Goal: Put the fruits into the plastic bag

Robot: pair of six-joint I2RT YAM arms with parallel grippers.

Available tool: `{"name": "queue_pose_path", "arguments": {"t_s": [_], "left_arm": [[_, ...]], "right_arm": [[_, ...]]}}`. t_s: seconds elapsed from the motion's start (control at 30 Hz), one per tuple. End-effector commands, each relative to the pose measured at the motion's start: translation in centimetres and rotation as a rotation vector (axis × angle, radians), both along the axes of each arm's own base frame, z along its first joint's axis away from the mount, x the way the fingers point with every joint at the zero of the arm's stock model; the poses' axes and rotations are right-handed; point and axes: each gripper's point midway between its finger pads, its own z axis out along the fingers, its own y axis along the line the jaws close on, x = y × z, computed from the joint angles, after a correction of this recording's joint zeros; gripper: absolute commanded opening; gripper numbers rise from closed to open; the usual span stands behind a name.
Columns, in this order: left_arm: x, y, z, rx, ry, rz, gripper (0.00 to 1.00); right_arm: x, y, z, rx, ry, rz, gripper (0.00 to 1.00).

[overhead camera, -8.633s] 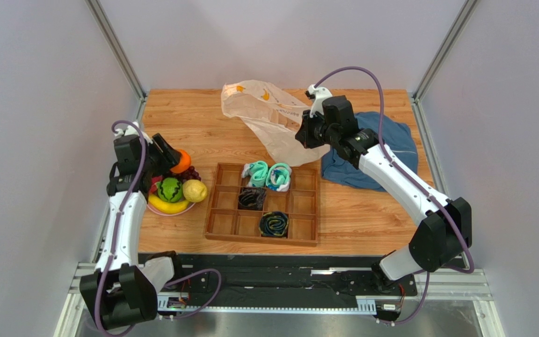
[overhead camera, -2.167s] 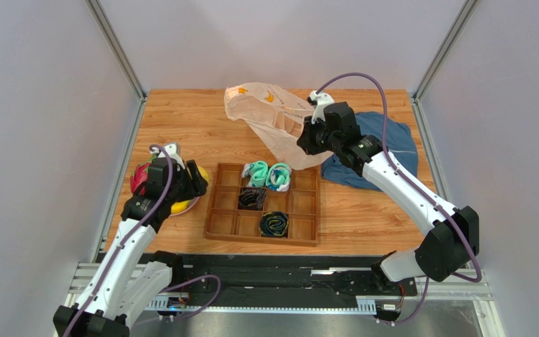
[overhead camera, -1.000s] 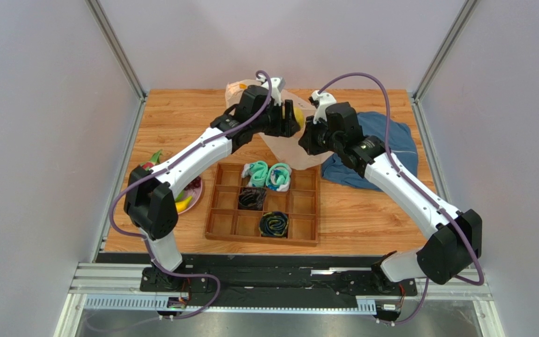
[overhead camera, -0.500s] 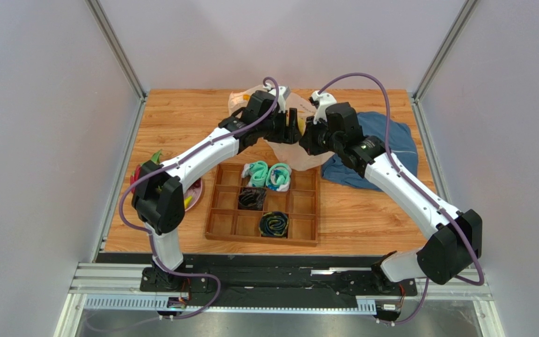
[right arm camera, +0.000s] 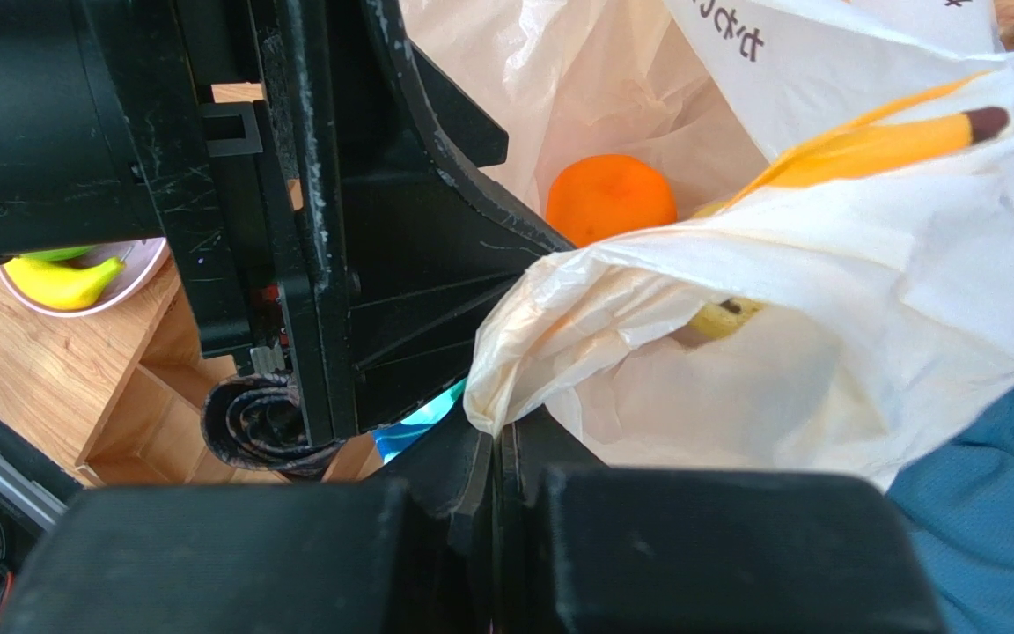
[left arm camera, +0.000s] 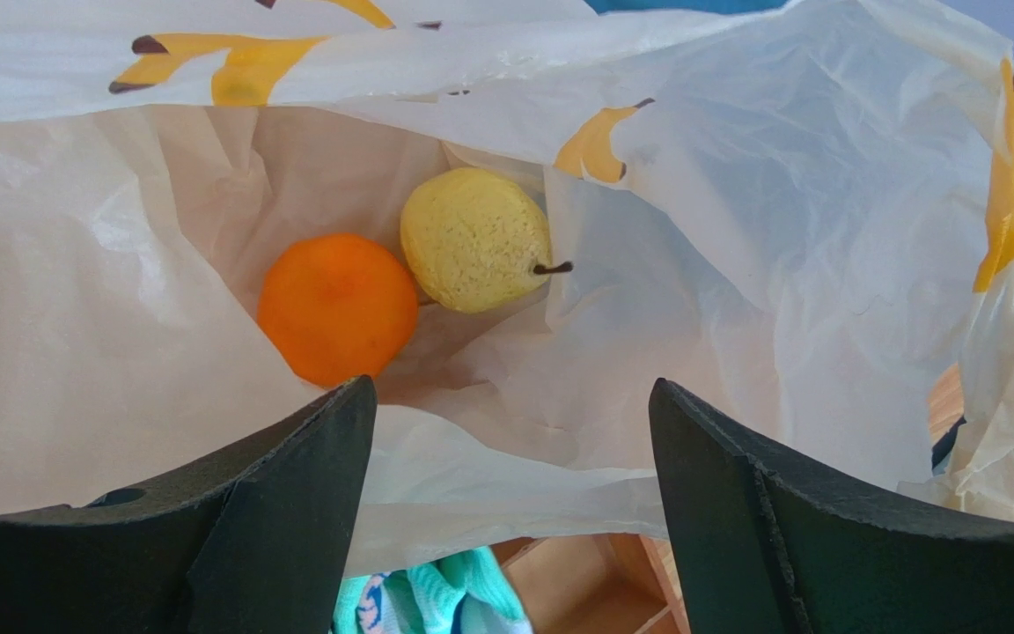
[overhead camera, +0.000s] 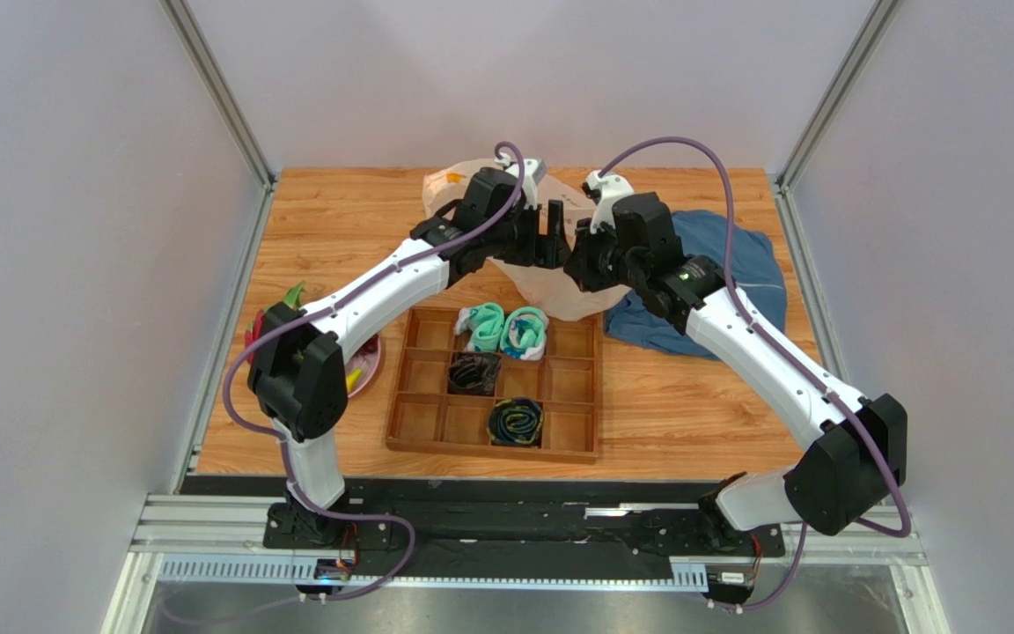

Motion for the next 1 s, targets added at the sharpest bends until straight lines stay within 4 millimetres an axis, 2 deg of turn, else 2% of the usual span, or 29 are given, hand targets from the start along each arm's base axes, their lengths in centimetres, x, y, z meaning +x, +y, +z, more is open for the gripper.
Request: {"name": "queue_pose_path", "arguments": {"t_s": [0.0, 0.23, 0.3, 0.4, 0.43, 0.5, 0.53, 0.63, 0.77, 0.83, 0.87, 0.9, 0.97], "left_arm": [[0.4, -0.4, 2.8, -0.037, -0.055, 0.001, 0.84], [0.3, 0.3, 4.0, -0.048, -0.093, 0.029, 0.84], [0.4, 1.0, 5.9, -0.08, -0.148, 0.061, 0.84], [0.0, 2.2, 7.5, -0.093, -0.206, 0.097, 0.85], [-0.1, 2.9, 8.7, -0.099, -0.232, 0.117, 0.85], [-0.5, 3.5, 9.5, -0.098, -0.253, 0.123, 0.85], [-0.5, 4.6, 10.6, -0.093, -0.285, 0.17, 0.85], [-1.3, 7.3, 11.5, -0.077, -0.324, 0.25, 0.86], [-3.1, 11.4, 10.0, -0.026, -0.327, 0.36, 0.87], [-4.4, 13.6, 8.2, 0.034, -0.303, 0.403, 0.88], [-4.8, 14.8, 6.5, 0.07, -0.275, 0.429, 0.88], [-5.3, 16.1, 6.5, 0.081, -0.272, 0.464, 0.88], [-6.4, 18.8, 3.2, 0.133, -0.191, 0.527, 0.88]], "right_arm": [[0.4, 0.1, 1.9, 0.012, -0.058, -0.001, 0.04], [0.4, 0.1, 1.9, 0.009, -0.059, 0.0, 0.04], [0.4, 0.1, 1.8, 0.008, -0.057, -0.003, 0.04], [0.4, 0.1, 1.8, 0.007, -0.058, -0.002, 0.04], [0.4, 0.1, 1.9, 0.009, -0.059, 0.0, 0.04], [0.4, 0.1, 1.9, 0.011, -0.059, -0.001, 0.04], [0.4, 0.1, 1.8, 0.009, -0.057, -0.001, 0.04], [0.3, 0.0, 1.9, 0.008, -0.061, -0.003, 0.04], [0.4, -0.2, 2.0, 0.004, -0.069, -0.009, 0.04], [0.4, -0.2, 1.9, 0.003, -0.068, -0.009, 0.04], [0.4, -0.1, 1.9, 0.006, -0.068, -0.004, 0.04], [0.4, -0.1, 1.9, 0.008, -0.066, -0.003, 0.04], [0.3, 0.1, 1.7, 0.011, -0.061, 0.003, 0.04]]}}
